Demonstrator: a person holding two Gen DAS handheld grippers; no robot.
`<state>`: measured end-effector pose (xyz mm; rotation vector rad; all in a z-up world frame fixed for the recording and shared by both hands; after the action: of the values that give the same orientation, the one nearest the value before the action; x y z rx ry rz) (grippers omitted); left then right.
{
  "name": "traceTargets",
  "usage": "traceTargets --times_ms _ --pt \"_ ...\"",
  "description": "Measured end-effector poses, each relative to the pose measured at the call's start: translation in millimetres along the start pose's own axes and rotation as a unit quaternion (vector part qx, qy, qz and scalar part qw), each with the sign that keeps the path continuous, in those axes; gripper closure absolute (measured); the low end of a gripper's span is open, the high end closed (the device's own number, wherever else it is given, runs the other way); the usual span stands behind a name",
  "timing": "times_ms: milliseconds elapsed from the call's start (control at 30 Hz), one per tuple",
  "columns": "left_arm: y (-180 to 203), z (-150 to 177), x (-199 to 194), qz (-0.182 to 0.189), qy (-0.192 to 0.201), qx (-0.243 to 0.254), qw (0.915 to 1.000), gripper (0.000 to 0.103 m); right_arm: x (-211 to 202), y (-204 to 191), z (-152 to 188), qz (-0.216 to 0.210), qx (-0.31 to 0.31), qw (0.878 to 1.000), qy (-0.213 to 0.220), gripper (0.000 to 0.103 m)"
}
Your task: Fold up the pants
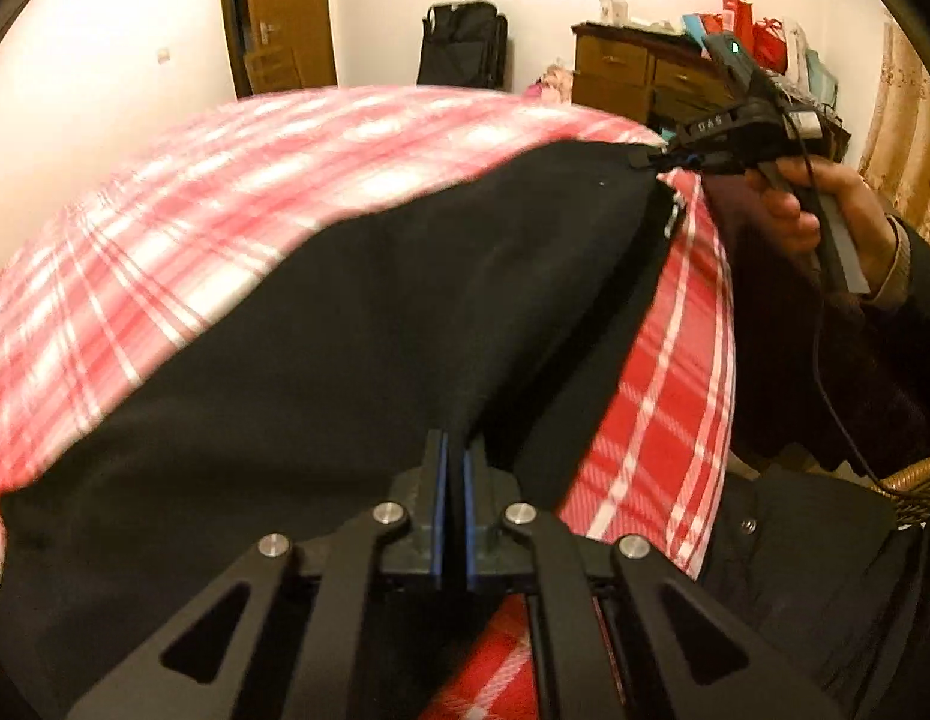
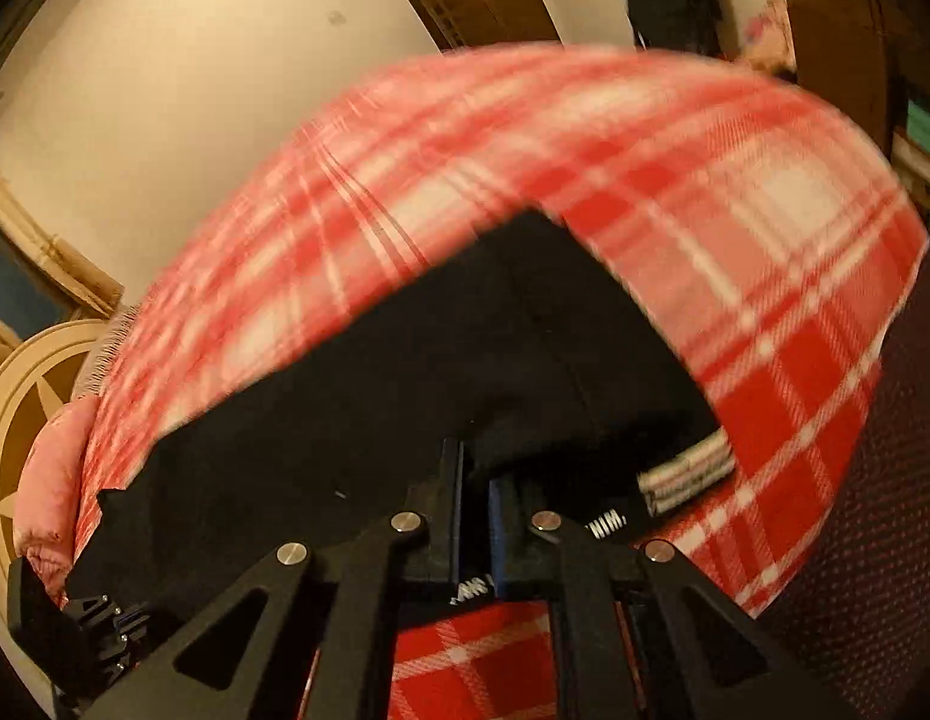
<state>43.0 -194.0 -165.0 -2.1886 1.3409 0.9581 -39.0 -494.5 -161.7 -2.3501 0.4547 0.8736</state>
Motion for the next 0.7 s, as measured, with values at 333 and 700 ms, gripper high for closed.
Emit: traceTargets --times_ms 333,700 --pt "3 -4 -15 0.024 0.017 0.0 0.9996 0.098 1 11 5 0.023 0.016 0.999 -0.023 0.096" --pt "10 0 -10 0.038 0.006 0.007 0.9992 0.098 7 24 11 0.047 0.017 0.997 -0.052 0.096"
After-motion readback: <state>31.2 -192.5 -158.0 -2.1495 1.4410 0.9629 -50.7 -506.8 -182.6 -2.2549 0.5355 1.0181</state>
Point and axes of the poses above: each gripper's, at about its wrist camera, not at the fingertips, and x roughly the way its jaws point, y to its right, z to its underside, the point moved 2 cm from there along x, roughly the way its jaws point, and after that the axes turned 4 degrees about y, right-handed, at the moved point
